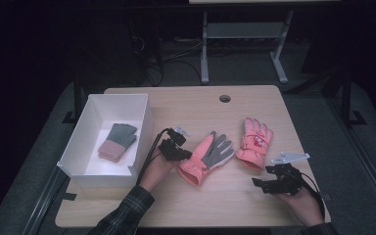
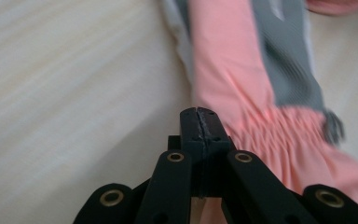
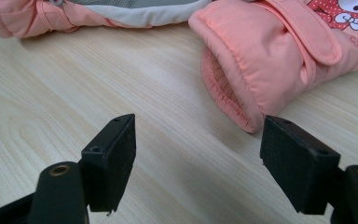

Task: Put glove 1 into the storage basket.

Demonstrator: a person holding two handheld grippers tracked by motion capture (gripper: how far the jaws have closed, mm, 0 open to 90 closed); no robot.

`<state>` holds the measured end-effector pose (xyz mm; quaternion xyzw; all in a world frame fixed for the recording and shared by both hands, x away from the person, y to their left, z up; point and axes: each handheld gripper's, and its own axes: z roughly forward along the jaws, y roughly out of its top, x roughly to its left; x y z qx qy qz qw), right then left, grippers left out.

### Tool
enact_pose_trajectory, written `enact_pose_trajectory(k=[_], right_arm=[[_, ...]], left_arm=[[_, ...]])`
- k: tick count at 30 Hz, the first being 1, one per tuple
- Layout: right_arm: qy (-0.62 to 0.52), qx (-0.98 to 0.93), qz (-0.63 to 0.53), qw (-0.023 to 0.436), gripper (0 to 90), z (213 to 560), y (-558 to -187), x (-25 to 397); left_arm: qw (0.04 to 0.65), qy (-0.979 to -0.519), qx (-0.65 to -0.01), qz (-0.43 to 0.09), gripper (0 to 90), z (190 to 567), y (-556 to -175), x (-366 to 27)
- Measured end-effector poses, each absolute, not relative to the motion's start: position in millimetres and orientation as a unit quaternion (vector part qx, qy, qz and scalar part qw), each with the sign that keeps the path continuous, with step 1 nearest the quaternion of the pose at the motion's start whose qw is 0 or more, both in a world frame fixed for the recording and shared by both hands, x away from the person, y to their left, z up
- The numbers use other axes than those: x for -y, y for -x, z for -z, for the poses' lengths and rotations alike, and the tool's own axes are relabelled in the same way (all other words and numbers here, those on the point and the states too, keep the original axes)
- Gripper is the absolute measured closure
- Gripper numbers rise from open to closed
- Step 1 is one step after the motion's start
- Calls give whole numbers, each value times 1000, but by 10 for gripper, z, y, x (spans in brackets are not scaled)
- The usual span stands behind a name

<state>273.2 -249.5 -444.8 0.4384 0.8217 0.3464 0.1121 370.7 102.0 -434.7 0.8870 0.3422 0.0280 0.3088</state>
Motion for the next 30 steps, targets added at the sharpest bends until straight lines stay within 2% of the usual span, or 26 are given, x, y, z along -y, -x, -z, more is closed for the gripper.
enact_pose_trajectory(k=[7, 17, 21, 25, 30], right_arm=[[-443, -819, -346, 111, 259, 4452, -2731, 2511], [-445, -818, -346, 114, 237, 4467, -2744, 2543], [-446, -819, -344, 113, 230, 4474, -2753, 2541], [-448, -818, -342, 110, 228, 4484, -2745, 2534], [-451, -816, -343, 113, 230, 4480, -2746, 2549]], left_arm=[[317, -900, -299, 1, 896, 4355, -3429, -989], [351, -903, -244, 36, 895, 4405, -3172, -639], [343, -913, -217, 35, 895, 4449, -3109, -496], [345, -912, -218, 24, 894, 4423, -3101, -558], [358, -908, -219, -5, 788, 4370, -3073, -788]])
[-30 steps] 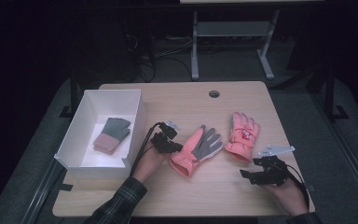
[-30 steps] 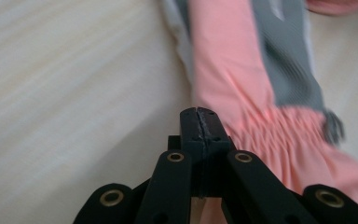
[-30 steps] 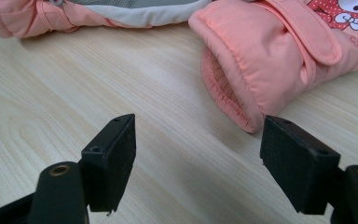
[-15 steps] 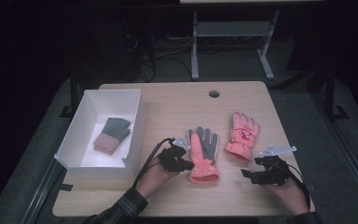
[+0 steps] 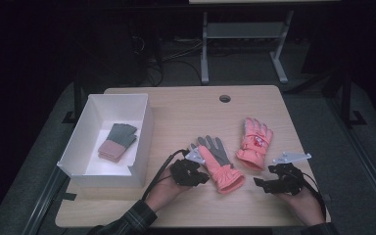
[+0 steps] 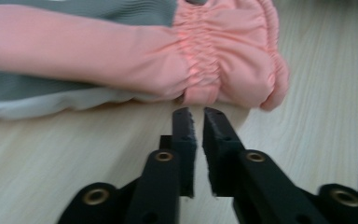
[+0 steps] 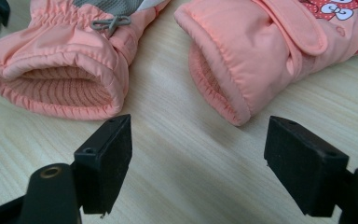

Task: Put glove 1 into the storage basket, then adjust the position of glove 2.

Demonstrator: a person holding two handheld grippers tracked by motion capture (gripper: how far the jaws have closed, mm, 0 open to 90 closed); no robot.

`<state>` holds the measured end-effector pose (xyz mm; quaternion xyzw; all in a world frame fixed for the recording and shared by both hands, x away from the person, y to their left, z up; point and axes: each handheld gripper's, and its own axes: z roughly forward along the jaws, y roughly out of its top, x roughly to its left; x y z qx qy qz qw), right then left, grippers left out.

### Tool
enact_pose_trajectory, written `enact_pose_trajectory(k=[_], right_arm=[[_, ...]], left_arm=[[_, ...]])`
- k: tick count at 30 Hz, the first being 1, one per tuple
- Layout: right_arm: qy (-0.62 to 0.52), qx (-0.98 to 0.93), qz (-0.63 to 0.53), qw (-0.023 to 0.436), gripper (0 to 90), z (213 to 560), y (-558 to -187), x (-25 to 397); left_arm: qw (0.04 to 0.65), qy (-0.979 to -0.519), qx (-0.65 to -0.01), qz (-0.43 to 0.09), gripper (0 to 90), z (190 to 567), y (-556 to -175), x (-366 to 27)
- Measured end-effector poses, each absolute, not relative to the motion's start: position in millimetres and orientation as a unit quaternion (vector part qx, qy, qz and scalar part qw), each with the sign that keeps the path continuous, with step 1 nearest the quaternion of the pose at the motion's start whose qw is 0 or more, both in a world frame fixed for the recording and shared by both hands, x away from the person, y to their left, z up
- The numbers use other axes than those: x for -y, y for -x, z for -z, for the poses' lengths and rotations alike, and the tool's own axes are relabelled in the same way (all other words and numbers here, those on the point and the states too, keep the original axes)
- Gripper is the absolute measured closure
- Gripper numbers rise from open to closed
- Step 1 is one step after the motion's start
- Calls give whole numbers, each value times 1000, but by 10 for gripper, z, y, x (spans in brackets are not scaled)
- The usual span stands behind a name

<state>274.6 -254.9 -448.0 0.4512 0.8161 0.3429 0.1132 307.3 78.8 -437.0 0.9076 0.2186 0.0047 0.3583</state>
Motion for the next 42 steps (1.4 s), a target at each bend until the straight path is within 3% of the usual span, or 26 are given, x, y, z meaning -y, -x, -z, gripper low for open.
enact_pose_trajectory(k=[8, 9, 16, 26, 37, 42], right_arm=[[-461, -811, -344, 110, 251, 4471, -2773, 2551], [-464, -809, -345, 108, 257, 4465, -2784, 2549], [-466, -807, -344, 113, 288, 4419, -2829, 2534], [-475, -795, -356, 121, 327, 4326, -2979, 2544], [-490, -778, -366, 142, 371, 4183, -3230, 2528], [-493, -773, -370, 148, 519, 4133, -3361, 2488]], left_arm=[[347, -912, -214, -49, 447, 4502, -2979, -1110], [344, -912, -215, -53, 368, 4514, -2976, -1137], [338, -909, -231, -82, 195, 4641, -2935, -1284], [363, -901, -219, -87, 126, 4743, -2938, -1356], [383, -894, -216, -89, 127, 4778, -2927, -1386], [382, -894, -214, -91, 127, 4777, -2931, -1386]])
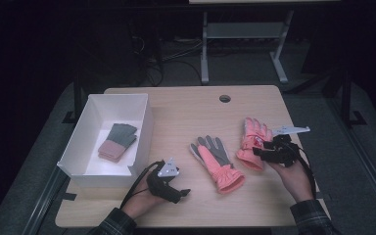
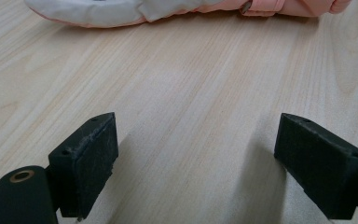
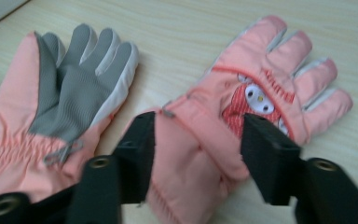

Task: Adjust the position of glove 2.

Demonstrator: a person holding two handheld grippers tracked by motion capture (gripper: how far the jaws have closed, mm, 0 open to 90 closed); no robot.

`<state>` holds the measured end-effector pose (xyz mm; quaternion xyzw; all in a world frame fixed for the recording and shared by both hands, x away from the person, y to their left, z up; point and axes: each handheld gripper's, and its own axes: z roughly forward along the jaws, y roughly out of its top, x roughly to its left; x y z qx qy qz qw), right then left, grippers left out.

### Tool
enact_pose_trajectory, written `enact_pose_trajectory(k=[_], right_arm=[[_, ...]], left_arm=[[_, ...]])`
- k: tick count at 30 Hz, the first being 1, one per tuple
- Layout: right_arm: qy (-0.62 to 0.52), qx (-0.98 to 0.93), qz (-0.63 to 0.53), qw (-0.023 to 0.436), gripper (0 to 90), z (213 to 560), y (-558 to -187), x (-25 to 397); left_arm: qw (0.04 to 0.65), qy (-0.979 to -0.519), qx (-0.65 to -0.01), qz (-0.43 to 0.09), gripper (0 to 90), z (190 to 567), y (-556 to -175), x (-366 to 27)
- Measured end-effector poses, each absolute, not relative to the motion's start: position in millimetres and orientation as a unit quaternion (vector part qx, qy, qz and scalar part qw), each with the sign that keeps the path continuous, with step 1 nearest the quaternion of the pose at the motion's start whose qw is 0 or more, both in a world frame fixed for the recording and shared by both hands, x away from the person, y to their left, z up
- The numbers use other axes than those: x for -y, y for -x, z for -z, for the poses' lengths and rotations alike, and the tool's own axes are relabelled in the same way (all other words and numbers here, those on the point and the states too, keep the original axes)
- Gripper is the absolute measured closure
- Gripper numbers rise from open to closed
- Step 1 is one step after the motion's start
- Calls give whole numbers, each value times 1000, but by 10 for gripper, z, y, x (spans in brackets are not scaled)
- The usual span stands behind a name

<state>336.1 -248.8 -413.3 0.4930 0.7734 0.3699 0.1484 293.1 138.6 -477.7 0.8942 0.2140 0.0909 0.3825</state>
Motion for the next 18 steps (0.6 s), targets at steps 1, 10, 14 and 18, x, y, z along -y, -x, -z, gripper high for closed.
enact_pose_trajectory(k=[1, 10, 14, 18], right_arm=[[-495, -773, -370, 144, 573, 4120, -3386, 2475], [-468, -789, -382, 110, 898, 4145, -3625, 2212], [-458, -803, -369, 99, 898, 4224, -3708, 2062], [-458, -814, -344, 100, 897, 4303, -3751, 1992]], left_arm=[[383, -894, -214, -91, 127, 4777, -2931, -1385], [382, -894, -217, -89, 127, 4777, -2929, -1381], [382, -894, -217, -89, 127, 4776, -2931, -1380], [381, -894, -217, -88, 127, 4775, -2930, -1381]])
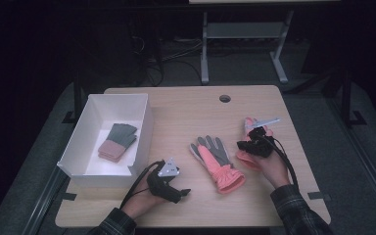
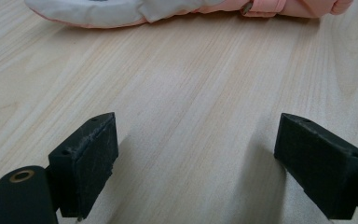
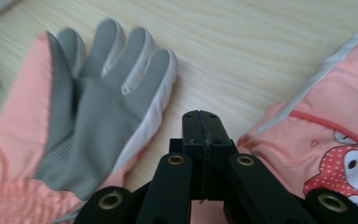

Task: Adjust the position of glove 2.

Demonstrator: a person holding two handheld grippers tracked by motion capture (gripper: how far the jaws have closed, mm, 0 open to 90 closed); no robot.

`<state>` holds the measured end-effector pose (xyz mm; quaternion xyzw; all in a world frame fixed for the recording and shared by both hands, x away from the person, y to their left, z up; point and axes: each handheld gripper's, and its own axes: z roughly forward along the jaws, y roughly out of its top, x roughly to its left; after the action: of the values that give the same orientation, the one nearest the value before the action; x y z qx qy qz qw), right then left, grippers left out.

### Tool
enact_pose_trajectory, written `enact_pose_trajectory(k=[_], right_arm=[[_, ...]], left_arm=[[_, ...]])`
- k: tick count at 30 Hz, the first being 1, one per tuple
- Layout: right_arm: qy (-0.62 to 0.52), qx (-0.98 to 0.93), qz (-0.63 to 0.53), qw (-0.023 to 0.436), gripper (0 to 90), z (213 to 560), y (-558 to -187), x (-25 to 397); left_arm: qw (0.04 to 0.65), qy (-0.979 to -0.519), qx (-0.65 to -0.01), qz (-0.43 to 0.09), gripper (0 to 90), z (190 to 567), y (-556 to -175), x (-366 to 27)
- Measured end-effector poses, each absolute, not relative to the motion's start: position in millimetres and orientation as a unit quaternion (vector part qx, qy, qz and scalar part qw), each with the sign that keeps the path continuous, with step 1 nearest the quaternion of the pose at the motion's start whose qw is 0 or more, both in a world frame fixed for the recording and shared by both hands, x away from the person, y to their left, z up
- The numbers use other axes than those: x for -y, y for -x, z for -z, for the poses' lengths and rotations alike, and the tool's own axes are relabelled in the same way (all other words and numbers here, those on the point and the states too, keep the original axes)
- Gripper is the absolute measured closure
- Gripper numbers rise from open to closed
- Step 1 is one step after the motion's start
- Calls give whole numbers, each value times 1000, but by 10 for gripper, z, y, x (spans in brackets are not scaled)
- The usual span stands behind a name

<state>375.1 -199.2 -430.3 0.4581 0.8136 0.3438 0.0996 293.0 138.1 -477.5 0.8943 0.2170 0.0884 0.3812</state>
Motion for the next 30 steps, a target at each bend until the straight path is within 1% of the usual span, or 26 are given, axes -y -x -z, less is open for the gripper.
enact_pose_trajectory(k=[7, 20, 22, 25, 29, 30], right_arm=[[-461, -816, -335, 92, 896, 4347, -3649, 2105], [-480, -810, -326, 88, 896, 4325, -3296, 2643], [-478, -807, -335, 88, 847, 4298, -3273, 2695], [-476, -799, -351, 106, 763, 4198, -3307, 2728], [-485, -793, -345, 135, 671, 4135, -3448, 2745], [-485, -793, -343, 137, 662, 4138, -3487, 2746]], left_arm=[[382, -894, -217, -89, 127, 4777, -2932, -1378], [384, -893, -216, -90, 126, 4780, -2933, -1378], [384, -893, -217, -90, 126, 4780, -2932, -1378], [386, -891, -221, -89, 126, 4781, -2930, -1371], [385, -892, -221, -89, 126, 4780, -2930, -1370], [385, -891, -222, -89, 127, 4780, -2929, -1369]])
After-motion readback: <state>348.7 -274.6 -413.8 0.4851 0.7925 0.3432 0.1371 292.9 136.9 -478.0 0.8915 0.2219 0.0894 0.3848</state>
